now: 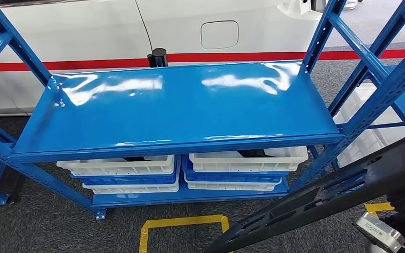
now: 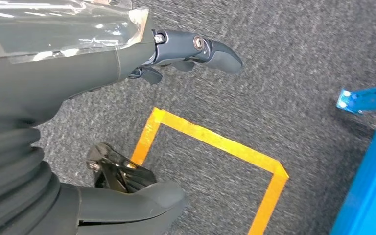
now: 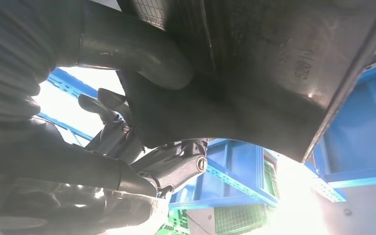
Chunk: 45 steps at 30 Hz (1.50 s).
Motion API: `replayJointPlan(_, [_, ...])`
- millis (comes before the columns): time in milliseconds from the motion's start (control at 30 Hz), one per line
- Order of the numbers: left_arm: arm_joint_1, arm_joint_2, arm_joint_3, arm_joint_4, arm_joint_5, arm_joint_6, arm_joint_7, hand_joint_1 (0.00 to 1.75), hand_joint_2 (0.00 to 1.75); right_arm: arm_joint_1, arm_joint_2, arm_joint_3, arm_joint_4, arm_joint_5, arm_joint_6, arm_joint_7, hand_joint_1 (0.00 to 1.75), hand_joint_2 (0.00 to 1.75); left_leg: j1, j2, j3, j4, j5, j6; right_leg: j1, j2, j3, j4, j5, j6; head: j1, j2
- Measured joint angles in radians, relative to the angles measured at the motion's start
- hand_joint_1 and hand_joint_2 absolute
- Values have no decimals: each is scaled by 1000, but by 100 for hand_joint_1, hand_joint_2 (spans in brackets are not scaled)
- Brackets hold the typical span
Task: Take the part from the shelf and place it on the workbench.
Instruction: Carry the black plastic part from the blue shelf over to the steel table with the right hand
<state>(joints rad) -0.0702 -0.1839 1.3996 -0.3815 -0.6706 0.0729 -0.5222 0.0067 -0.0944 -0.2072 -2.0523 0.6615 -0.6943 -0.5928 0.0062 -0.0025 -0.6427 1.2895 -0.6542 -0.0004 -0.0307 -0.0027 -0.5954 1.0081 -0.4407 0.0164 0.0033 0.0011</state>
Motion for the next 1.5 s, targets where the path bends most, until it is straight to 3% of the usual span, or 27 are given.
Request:
replayJointPlan(33, [0, 0, 0, 0, 0, 0, 0, 0, 175, 0, 1, -1, 0, 0, 0, 0, 175, 175, 2, 0, 27, -30, 25, -1, 0, 0, -8, 0, 7, 3, 0, 0])
replayJointPlan(100, [-1, 0, 0, -1, 0, 0, 0, 0, 175, 0, 3, -2, 0, 0, 0, 0, 175, 175, 6, -1, 121, -170, 81, 1, 0, 1, -19, 1, 20, 11, -1, 0])
replayJointPlan(133, [-2, 0, 0, -2, 0, 0, 0, 0, 175, 0, 3, -2, 0, 0, 0, 0, 175, 175, 6, -2, 164, -239, 95, 3, 2, 1, -23, 2, 26, 18, -1, 0])
replayJointPlan(200, [-3, 0, 0, -2, -1, 0, 0, 0, 175, -1, 4, -3, 0, 0, 0, 0, 175, 175, 0, -5, 197, -306, 97, 9, 4, 0, -26, 0, 41, 34, 0, 0])
replayJointPlan(267, [-2, 0, 0, -2, -1, 0, 0, 0, 175, -2, 4, -3, 0, 0, 0, 0, 175, 175, -5, -3, 183, -312, 111, 26, 3, 0, -31, -6, 55, 50, 1, 0])
replayJointPlan(300, [-2, -1, 0, -2, -1, 0, 0, 0, 175, -2, 4, -4, 0, 0, 0, 0, 175, 175, -6, 0, 173, -314, 123, 37, 2, 0, -40, 1, 46, 52, 1, 0])
replayJointPlan(367, [-3, -1, 0, -3, -1, 0, 0, 0, 175, -2, 4, -5, 0, -1, 0, 0, 175, 175, -5, 7, 148, -319, 149, 56, 2, 1, -71, 68, -20, 40, 5, 0])
replayJointPlan(433, [-2, 0, 0, -4, -1, 0, 1, 0, 175, -1, 4, -8, 0, -2, 0, 0, 175, 175, -9, 11, 120, -318, 171, 64, 4, 2, -104, 198, -105, 30, 9, 0])
replayJointPlan(467, [-2, 0, 0, -4, -1, 0, 1, 0, 175, -1, 5, -9, 0, -2, 0, -1, 175, 175, -11, 12, 107, -317, 181, 64, 4, 2, -110, 253, -125, 33, 9, 0])
replayJointPlan(500, [-2, 0, 0, -4, -1, 0, 1, 0, 175, -1, 5, -10, 0, -3, 0, -2, 175, 175, -13, 13, 95, -316, 191, 64, 5, 2, -101, 281, -126, 42, 9, 0])
replayJointPlan(533, [-2, 0, 0, -4, -1, 1, 1, 0, 175, -2, 5, -11, 0, -3, 0, -4, 175, 175, -14, 13, 83, -314, 201, 63, 5, 2, -76, 273, -111, 52, 9, 0])
replayJointPlan(600, [-3, 0, 0, -4, -2, 2, 1, 0, 175, -4, 5, -12, 0, -3, 0, -8, 175, 175, -15, 13, 64, -308, 215, 58, 6, 2, 22, 154, -79, 61, 9, 0])
replayJointPlan(667, [-3, -1, -1, -4, -2, 4, 2, 0, 175, -9, 5, -13, 1, 3, 0, -9, 175, 175, -19, 12, 51, -300, 227, 50, 14, 2, 119, 10, -81, 53, 8, 0])
replayJointPlan(733, [-4, 0, -1, -4, -3, 8, 2, 0, 175, -13, 6, -13, 1, 14, 0, -5, 175, 175, -22, 12, 42, -296, 240, 40, 21, 3, 144, -44, -91, 42, 7, 0])
replayJointPlan(800, [-4, 1, -1, -4, -3, 15, 2, 0, 175, -19, 7, -12, 5, 29, 0, 7, 175, 175, -19, 9, 32, -288, 236, 29, 12, 1, 128, -45, -83, 26, 7, 0])
replayJointPlan(833, [-3, 1, -1, -4, -3, 19, 2, 0, 175, -24, 7, -11, 8, 38, 0, 17, 175, 175, -17, 7, 23, -268, 212, 23, 7, 0, 120, -45, -75, 15, 6, 0])
replayJointPlan(900, [-3, 1, -1, -4, -2, 23, 3, 0, 175, -39, 7, -5, 18, 60, 0, 40, 175, 175, -10, 2, -12, -171, 122, 9, 2, -4, 102, -45, -57, -2, 3, 0])
replayJointPlan(967, [-3, 0, -1, -3, 0, 28, 3, 0, 175, -54, 6, 5, 35, 91, 0, 66, 175, 175, -4, 0, -48, -45, 52, -2, 3, -4, 82, -43, -37, -3, 2, 0])
replayJointPlan(1000, [-3, 0, -1, -4, 0, 30, 5, 0, 175, -62, 5, 10, 46, 108, 0, 80, 175, 175, 0, 0, -50, -12, 49, -6, 2, -4, 72, -41, -29, -1, 2, 0])
replayJointPlan(1033, [-3, 0, -1, -4, 1, 32, 8, 0, 175, -70, 4, 16, 59, 125, 0, 95, 175, 175, 4, 0, -35, -14, 65, -9, 1, -4, 61, -38, -22, 3, 2, 0])
replayJointPlan(1100, [-4, 0, -1, -4, 5, 35, 15, 0, 175, -91, -4, 25, 90, 162, 0, 133, 175, 175, 12, 0, 50, -127, 118, -14, -3, -4, 41, -26, -13, 12, 1, 0])
replayJointPlan(1167, [-5, 0, -1, -4, 9, 36, 19, 0, 175, -126, -19, 33, 129, 198, 0, 179, 175, 175, 13, -2, 129, -252, 137, -12, -1, -5, 24, -13, -6, 23, 0, 0])
replayJointPlan(1200, [-6, 0, -1, -5, 10, 37, 20, 0, 175, -148, -30, 38, 154, 213, 0, 203, 175, 175, 12, -4, 143, -282, 135, -7, 1, -4, 18, -9, -1, 30, 0, 0])
replayJointPlan(1267, [-7, 0, -1, -7, 11, 37, 21, 0, 175, -196, -56, 49, 217, 236, 0, 255, 175, 175, 5, -5, 132, -287, 140, 11, 3, -4, 12, -10, 12, 49, 1, 0])
replayJointPlan(1333, [-7, -1, -1, -10, 12, 36, 22, 0, 175, -241, -88, 59, 290, 237, 5, 299, 175, 175, 3, -2, 119, -291, 157, 35, 2, -3, -4, 6, -2, 58, 3, 0])
replayJointPlan(1433, [-7, 1, -1, -17, 12, 31, 24, 0, 175, -291, -135, 73, 385, 208, 16, 330, 175, 175, 1, 0, 86, -292, 188, 59, 1, -2, -67, 161, -107, 44, 9, 0])
replayJointPlan(1500, [-5, 1, -1, -19, 10, 24, 25, 0, 175, -305, -159, 79, 432, 193, 16, 335, 175, 175, -2, -1, 60, -291, 207, 62, 2, -1, -89, 264, -149, 48, 10, 0])
